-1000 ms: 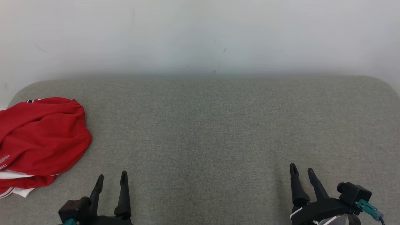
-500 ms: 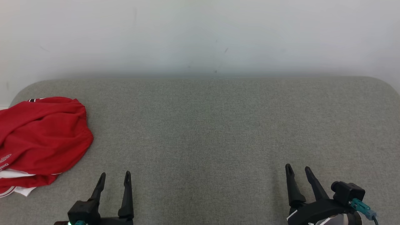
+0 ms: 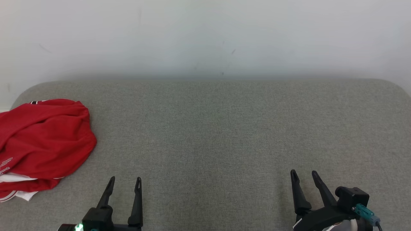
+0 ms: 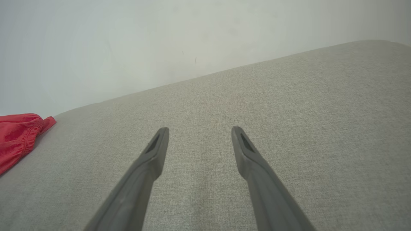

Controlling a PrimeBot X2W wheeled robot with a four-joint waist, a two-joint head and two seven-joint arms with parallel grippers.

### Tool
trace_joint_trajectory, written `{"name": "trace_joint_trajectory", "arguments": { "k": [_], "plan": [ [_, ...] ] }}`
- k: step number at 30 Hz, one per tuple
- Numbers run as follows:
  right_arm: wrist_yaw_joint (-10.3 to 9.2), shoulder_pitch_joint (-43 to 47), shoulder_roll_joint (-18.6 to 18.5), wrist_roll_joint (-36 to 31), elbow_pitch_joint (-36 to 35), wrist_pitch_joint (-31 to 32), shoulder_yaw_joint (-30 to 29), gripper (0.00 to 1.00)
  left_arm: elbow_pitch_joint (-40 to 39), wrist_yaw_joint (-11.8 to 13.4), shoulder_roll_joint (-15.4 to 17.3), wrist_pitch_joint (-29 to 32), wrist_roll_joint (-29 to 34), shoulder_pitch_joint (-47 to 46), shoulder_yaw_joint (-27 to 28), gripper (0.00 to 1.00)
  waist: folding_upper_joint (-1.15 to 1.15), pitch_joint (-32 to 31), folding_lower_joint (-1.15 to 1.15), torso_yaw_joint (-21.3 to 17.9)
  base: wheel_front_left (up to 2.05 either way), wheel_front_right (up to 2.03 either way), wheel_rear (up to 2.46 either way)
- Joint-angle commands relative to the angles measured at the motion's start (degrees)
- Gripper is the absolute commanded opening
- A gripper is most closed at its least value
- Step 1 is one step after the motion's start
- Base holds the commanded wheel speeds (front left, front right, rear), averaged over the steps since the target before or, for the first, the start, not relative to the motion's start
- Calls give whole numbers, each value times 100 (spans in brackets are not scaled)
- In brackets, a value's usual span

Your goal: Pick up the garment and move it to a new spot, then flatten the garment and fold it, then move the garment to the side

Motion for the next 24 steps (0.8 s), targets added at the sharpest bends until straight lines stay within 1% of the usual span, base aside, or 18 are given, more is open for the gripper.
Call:
{"name": "trace_joint_trajectory", "arguments": {
  "k": [1,14,24],
  "plan": [
    [-11,7,-10,-139,17,-52,17,100,12,-21,22,-63,178,-84,-19,100,0,1,0,3,0,0,0],
    [-12,17,-10,-555,113,-145,60,100,45,-32,-5,-216,557,26,-18,100,0,-12,0,16,0,0,0],
    [-12,2,-10,-515,103,-110,68,100,83,-86,-43,-206,541,4,35,100,0,5,0,31,0,0,0]
  ]
}}
